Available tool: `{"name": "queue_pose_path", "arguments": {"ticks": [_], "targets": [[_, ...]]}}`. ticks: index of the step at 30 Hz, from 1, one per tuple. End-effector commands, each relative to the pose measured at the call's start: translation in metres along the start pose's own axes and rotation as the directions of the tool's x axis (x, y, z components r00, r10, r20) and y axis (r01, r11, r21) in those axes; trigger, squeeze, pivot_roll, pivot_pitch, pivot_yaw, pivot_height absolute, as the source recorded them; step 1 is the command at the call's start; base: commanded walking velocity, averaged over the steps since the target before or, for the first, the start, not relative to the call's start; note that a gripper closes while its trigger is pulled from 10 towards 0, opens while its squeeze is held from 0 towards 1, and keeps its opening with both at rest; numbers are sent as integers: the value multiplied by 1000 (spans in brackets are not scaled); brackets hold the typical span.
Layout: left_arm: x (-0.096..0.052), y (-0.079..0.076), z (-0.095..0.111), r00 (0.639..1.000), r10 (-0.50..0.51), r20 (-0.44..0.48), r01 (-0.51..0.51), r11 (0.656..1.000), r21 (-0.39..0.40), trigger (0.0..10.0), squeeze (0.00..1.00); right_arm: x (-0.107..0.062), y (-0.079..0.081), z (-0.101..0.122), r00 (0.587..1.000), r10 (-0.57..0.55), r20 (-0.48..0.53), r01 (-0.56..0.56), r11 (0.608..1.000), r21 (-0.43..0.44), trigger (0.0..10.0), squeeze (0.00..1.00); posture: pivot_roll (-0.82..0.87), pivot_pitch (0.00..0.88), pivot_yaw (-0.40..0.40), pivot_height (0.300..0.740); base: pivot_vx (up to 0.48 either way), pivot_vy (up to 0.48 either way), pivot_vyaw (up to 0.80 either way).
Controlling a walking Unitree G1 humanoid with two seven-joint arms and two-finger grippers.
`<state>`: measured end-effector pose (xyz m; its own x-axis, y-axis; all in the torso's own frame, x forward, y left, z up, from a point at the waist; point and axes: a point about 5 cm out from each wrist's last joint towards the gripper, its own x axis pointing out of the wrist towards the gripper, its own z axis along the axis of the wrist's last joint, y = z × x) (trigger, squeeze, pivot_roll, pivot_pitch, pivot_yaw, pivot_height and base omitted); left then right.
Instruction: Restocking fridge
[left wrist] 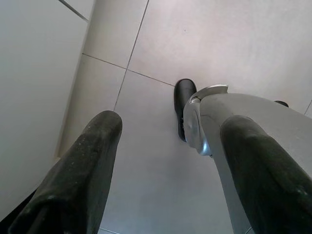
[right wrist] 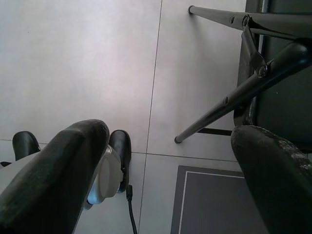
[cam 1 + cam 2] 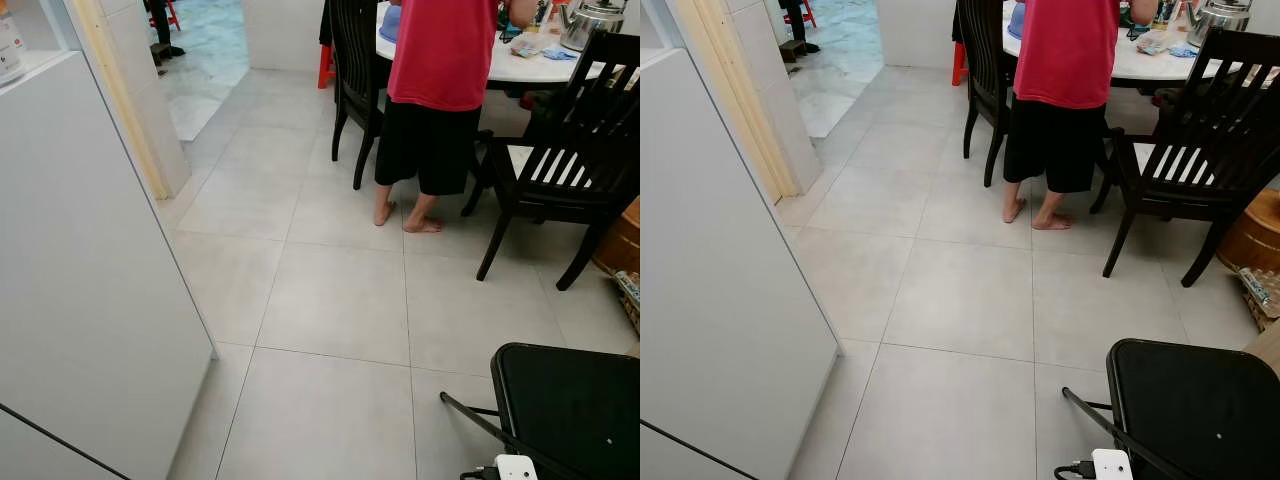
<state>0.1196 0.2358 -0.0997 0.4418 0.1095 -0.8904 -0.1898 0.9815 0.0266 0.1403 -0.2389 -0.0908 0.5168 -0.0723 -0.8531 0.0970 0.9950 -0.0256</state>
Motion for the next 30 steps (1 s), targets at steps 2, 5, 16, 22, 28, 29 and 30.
{"name": "queue_pose_path", "arguments": {"ticks": [2, 5, 16, 22, 28, 29, 30], "targets": [[7, -30, 21, 993, -45, -111, 47, 999, 10, 10000, 0, 13, 37, 56, 988, 137, -69, -135, 990, 30, 10000, 0, 1, 0, -75, 740, 0, 0, 0], [7, -29, 19, 992, -44, -115, 46, 999, 20, 10000, 0, 13, 35, 55, 988, 138, -76, -137, 990, 17, 10000, 0, 3, 0, -73, 740, 0, 0, 0], [10, -54, 44, 993, -74, -90, 74, 997, -2, 10000, 0, 12, 28, 57, 989, 131, -70, -130, 991, 18, 10000, 0, -8, 0, -81, 740, 0, 0, 0], [10, -55, 51, 994, -75, -74, 75, 997, -6, 10000, 0, 12, 29, 60, 989, 135, -64, -135, 991, 7, 10000, 0, -6, 0, -78, 740, 0, 0, 0], [10, -54, 52, 995, -74, -73, 74, 997, -6, 10000, 0, 13, 29, 60, 988, 136, -67, -137, 991, -2, 10000, 0, -5, 0, -76, 740, 0, 0, 0], [10, -54, 52, 995, -74, -73, 74, 997, -6, 10000, 0, 13, 29, 60, 988, 136, -67, -137, 991, -2, 10000, 0, -5, 0, -76, 740, 0, 0, 0], [10, -54, 52, 995, -74, -73, 74, 997, -6, 10000, 0, 13, 29, 60, 988, 136, -67, -137, 991, -2, 10000, 0, -5, 0, -76, 740, 0, 0, 0]]}}
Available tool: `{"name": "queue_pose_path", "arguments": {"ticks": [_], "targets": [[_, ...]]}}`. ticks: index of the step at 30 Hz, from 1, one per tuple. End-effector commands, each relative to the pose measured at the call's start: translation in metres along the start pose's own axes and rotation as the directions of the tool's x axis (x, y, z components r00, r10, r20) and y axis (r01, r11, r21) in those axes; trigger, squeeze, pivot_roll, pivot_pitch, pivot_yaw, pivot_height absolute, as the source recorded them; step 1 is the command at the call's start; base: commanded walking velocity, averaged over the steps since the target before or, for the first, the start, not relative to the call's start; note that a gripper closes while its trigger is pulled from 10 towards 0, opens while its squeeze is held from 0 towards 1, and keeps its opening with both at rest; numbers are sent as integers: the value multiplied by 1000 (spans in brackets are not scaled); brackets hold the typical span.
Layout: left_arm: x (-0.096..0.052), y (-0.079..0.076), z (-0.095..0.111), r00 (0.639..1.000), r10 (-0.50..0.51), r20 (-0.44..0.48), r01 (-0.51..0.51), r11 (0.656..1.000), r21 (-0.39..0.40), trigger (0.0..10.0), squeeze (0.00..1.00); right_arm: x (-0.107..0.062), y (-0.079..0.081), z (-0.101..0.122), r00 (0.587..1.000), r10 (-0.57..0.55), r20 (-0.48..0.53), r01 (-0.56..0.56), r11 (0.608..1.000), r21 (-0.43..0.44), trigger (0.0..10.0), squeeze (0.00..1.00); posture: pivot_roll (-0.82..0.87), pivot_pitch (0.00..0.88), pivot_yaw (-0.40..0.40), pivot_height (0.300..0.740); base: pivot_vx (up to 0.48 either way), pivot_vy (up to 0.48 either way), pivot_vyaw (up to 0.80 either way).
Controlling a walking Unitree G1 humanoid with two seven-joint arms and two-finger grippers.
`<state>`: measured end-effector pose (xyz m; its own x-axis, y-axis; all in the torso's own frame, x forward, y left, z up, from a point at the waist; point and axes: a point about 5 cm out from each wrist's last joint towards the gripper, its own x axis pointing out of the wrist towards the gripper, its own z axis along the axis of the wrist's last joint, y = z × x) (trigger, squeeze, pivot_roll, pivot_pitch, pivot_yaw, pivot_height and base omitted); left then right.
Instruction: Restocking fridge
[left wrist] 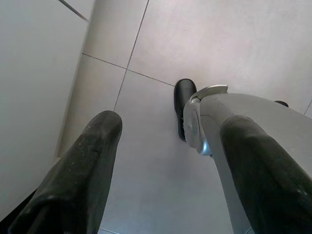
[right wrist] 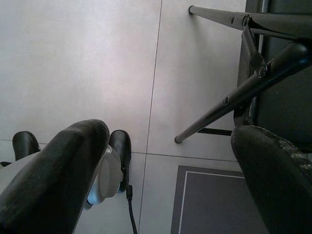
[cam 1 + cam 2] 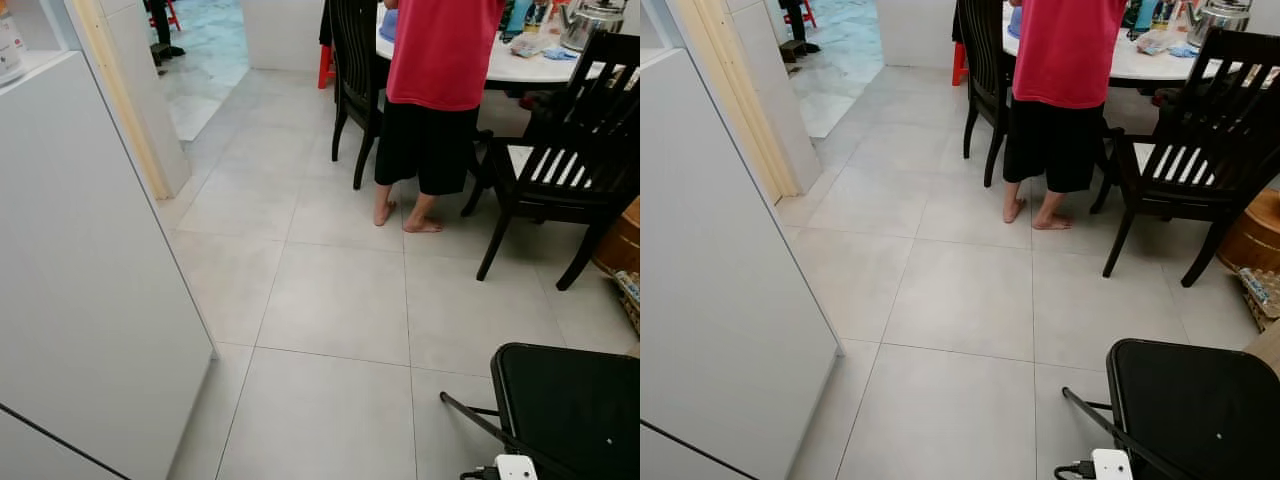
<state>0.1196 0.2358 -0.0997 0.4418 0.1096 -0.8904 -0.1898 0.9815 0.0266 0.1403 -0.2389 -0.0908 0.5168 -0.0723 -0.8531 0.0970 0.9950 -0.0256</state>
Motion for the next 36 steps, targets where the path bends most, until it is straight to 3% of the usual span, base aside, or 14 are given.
{"name": "queue_pose_path", "arguments": {"ticks": [1, 24, 27, 36], "targets": [[10, -54, 52, 995, -74, -73, 74, 997, -6, 10000, 0, 13, 29, 60, 988, 136, -67, -137, 991, -2, 10000, 0, -5, 0, -76, 740, 0, 0, 0], [10, -54, 52, 995, -73, -72, 73, 997, -6, 10000, 0, 13, 29, 59, 988, 137, -70, -138, 990, -7, 10000, 0, -5, 0, -76, 740, 0, 0, 0], [11, -47, 55, 999, -42, -31, 43, 998, 35, 10000, 0, 12, 28, 51, 989, 125, -78, -125, 992, 3, 10000, 0, -14, 0, -53, 740, 0, 0, 0], [11, -47, 56, 999, -37, -30, 39, 998, 47, 10000, 0, 12, 28, 51, 988, 131, -86, -131, 991, -2, 10000, 0, -11, 0, -54, 740, 0, 0, 0]]}}
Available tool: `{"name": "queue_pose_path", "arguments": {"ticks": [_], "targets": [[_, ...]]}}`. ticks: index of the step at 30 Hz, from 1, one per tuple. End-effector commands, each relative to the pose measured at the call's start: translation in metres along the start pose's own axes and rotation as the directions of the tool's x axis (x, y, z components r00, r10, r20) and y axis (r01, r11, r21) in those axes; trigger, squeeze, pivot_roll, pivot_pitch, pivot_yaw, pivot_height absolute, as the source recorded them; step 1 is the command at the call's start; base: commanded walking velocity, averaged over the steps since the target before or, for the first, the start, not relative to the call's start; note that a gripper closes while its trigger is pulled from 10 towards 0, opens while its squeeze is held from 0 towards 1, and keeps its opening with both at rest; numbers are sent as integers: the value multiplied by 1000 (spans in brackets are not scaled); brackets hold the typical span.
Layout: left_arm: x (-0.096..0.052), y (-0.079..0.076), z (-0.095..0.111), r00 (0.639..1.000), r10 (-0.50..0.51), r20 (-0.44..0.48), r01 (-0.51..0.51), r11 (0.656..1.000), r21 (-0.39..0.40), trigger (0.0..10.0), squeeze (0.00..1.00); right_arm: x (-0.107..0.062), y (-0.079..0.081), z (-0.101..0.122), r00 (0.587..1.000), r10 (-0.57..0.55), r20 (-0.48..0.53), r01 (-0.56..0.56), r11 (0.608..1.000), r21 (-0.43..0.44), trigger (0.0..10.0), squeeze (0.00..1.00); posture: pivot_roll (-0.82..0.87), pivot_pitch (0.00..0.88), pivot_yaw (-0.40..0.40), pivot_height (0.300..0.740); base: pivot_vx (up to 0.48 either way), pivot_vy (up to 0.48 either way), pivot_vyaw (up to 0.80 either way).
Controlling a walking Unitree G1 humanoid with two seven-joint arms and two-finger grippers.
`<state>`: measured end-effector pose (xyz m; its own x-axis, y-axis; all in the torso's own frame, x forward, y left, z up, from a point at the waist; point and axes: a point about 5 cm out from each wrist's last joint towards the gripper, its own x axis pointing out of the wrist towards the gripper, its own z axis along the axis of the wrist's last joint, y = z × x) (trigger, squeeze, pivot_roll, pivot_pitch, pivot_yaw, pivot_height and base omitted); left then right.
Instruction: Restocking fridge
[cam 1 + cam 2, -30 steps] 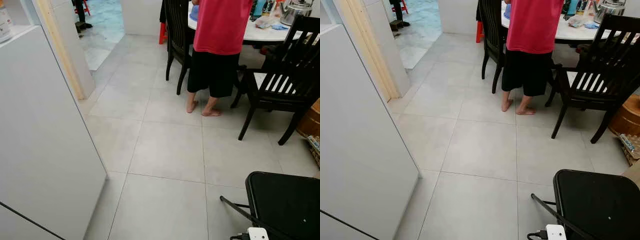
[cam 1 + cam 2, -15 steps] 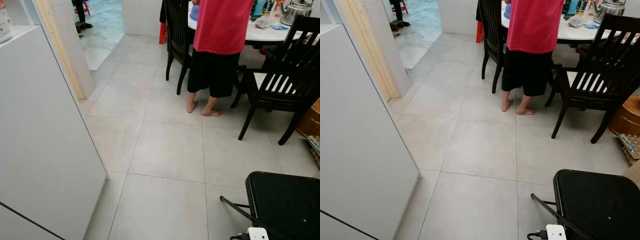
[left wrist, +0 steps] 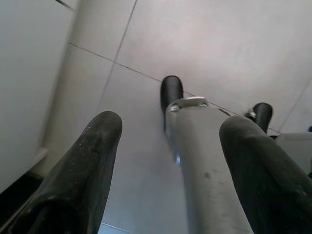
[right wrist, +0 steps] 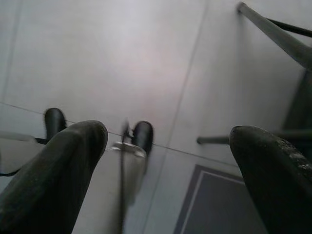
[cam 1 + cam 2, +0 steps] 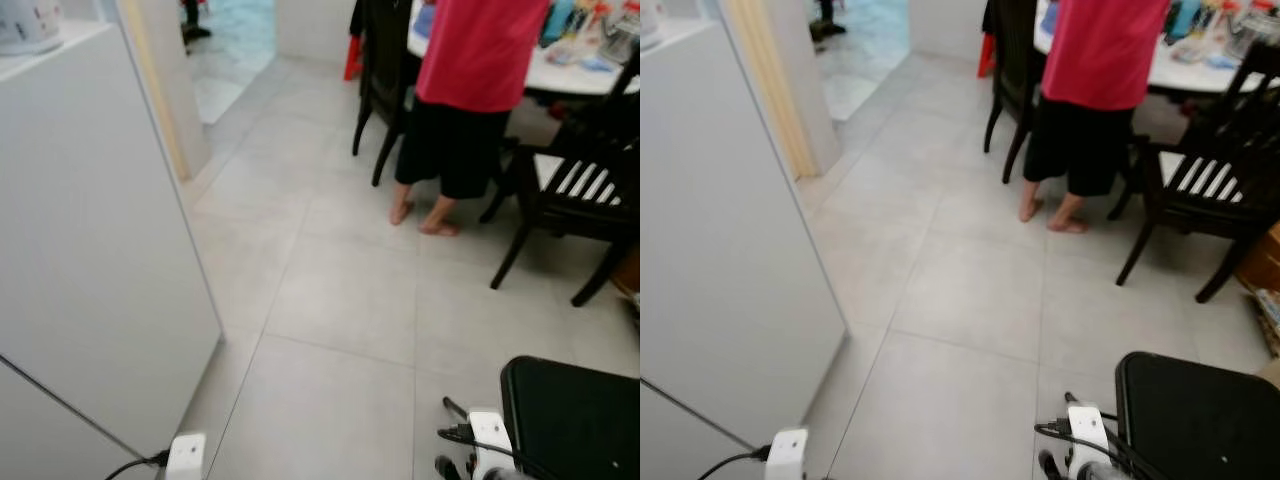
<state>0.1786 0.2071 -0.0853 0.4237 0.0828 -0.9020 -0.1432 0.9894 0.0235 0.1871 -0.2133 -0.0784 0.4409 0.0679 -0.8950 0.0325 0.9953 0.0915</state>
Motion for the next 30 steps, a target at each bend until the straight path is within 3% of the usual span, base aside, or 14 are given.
{"name": "queue_pose_path", "arguments": {"ticks": [1, 12, 16, 21, 26, 30], "targets": [[1, -8, 4, 1000, -9, -5, 9, 1000, 11, 10000, 0, -1, -2, 7, 1000, 0, 9, 0, 1000, -6, 10000, 0, -11, 0, -54, 740, 0, 0, 0], [0, -5, 7, 1000, 27, -12, -27, 999, 26, 10000, 0, 0, 1, 11, 1000, 11, 28, -12, 1000, 24, 10000, 0, -3, 0, -49, 740, 0, 0, 0], [0, -5, 8, 999, 30, -15, -29, 999, 29, 10000, 0, -1, 1, 14, 1000, 19, 19, -18, 998, -54, 10000, 0, -2, 0, -48, 740, 0, 0, 0], [0, -5, 8, 1000, 26, -9, -26, 1000, 11, 10000, 0, -1, -1, 15, 1000, -2, 30, 3, 1000, -31, 10000, 0, -5, 0, -51, 740, 0, 0, 758], [0, -6, 8, 1000, 20, -14, -20, 1000, 0, 10000, 0, -1, -2, 16, 1000, -12, 18, 13, 996, -87, 10000, 0, -6, 0, -55, 740, 0, 0, 800], [0, -8, 8, 1000, 0, -19, 0, 1000, -19, 10000, 0, -1, -2, 16, 1000, -8, 18, 9, 997, -74, 10000, 0, -8, 0, -56, 740, 0, 0, 666]]}}
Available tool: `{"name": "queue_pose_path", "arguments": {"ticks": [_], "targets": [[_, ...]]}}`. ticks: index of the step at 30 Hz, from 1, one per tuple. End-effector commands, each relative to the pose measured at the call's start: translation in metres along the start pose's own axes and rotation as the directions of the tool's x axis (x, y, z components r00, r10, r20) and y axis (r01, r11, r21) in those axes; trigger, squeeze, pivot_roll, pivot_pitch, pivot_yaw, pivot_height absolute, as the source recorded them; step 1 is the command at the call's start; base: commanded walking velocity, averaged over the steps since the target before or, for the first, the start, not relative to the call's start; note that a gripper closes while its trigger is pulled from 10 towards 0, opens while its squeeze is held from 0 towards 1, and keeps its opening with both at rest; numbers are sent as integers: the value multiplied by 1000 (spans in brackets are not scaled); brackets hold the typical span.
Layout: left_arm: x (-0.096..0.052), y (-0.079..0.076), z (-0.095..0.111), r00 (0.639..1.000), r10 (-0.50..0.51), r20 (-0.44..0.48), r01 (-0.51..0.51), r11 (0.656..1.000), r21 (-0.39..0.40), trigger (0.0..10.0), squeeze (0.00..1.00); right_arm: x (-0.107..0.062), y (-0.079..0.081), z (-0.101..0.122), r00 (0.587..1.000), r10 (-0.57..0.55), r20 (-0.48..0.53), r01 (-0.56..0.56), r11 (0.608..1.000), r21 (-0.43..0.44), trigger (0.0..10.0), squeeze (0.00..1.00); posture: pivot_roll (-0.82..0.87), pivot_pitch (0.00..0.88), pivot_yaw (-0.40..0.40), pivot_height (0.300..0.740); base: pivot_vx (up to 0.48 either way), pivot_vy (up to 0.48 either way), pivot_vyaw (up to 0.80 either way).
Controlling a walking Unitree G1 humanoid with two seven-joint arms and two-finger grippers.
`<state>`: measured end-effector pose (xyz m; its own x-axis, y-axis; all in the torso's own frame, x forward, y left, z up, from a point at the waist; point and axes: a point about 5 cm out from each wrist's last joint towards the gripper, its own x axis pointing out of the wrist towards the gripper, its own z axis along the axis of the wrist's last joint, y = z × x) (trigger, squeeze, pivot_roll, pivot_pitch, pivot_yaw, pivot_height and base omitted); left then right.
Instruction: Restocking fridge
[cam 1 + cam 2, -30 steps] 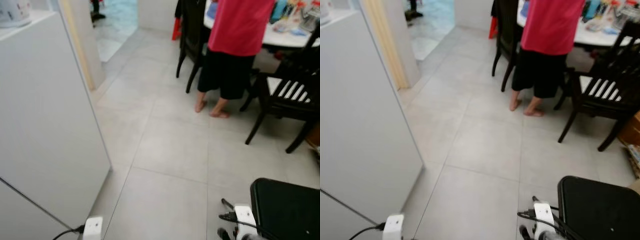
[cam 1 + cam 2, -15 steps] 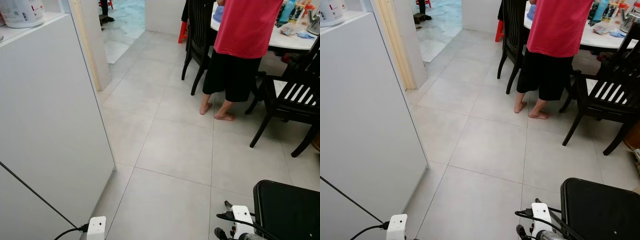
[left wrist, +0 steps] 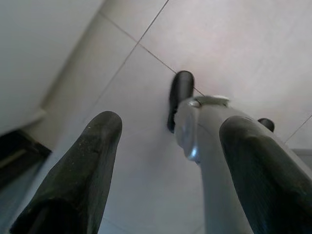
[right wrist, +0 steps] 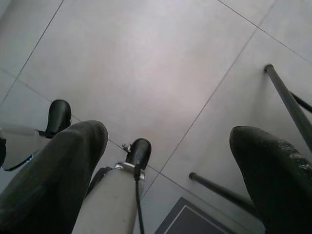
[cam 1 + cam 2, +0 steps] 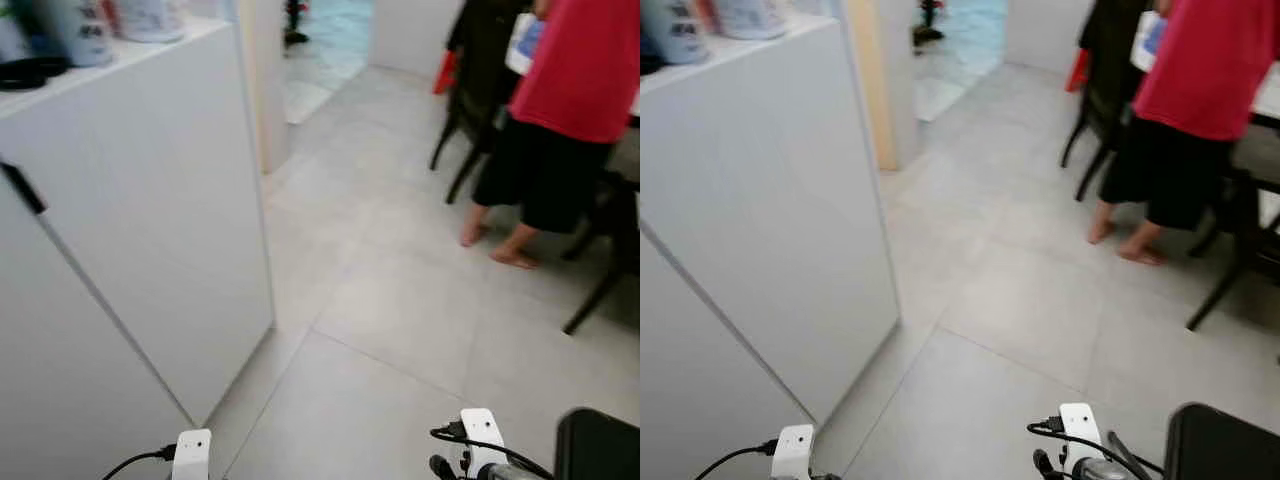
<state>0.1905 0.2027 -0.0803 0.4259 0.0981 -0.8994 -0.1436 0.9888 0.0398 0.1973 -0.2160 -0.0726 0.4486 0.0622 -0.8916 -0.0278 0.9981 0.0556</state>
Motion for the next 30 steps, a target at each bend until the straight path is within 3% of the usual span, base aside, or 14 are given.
{"name": "queue_pose_path", "arguments": {"ticks": [1, 30], "targets": [[0, -2, -4, 1000, -15, -24, 15, 1000, -26, 10000, 0, 0, -1, 4, 1000, -4, 9, 4, 1000, -4, 10000, 0, -8, 0, -56, 740, 0, 0, 606], [0, -2, -6, 999, -27, -31, 27, 999, -24, 10000, 0, 0, -1, 2, 1000, -6, 1, 6, 1000, 6, 10000, 0, -10, 0, -51, 740, 0, 0, 678]]}}
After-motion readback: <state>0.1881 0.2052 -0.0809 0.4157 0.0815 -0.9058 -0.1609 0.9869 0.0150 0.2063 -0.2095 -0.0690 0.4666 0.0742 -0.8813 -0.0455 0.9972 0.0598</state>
